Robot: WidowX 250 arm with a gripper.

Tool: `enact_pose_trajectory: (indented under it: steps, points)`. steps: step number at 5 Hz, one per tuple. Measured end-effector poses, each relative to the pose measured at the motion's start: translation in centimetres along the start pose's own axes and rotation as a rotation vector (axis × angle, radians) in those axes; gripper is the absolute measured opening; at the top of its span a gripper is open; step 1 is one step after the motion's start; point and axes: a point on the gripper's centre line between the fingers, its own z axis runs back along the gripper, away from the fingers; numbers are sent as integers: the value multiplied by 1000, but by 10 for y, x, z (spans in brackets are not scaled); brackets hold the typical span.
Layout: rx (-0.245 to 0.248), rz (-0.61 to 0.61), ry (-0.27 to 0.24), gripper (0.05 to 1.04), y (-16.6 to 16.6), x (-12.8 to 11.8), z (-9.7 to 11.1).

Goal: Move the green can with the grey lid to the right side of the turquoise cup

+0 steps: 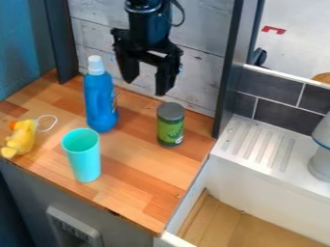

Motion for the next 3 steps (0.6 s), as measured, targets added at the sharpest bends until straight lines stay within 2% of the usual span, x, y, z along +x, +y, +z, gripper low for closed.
enact_pose_trajectory:
  steps: [1,2,3]
  points:
    - [49,73,-71,1009,9,15,-14]
    - [54,103,-92,1009,10,26,-28]
    - [72,132,-134,1008,14,41,-30]
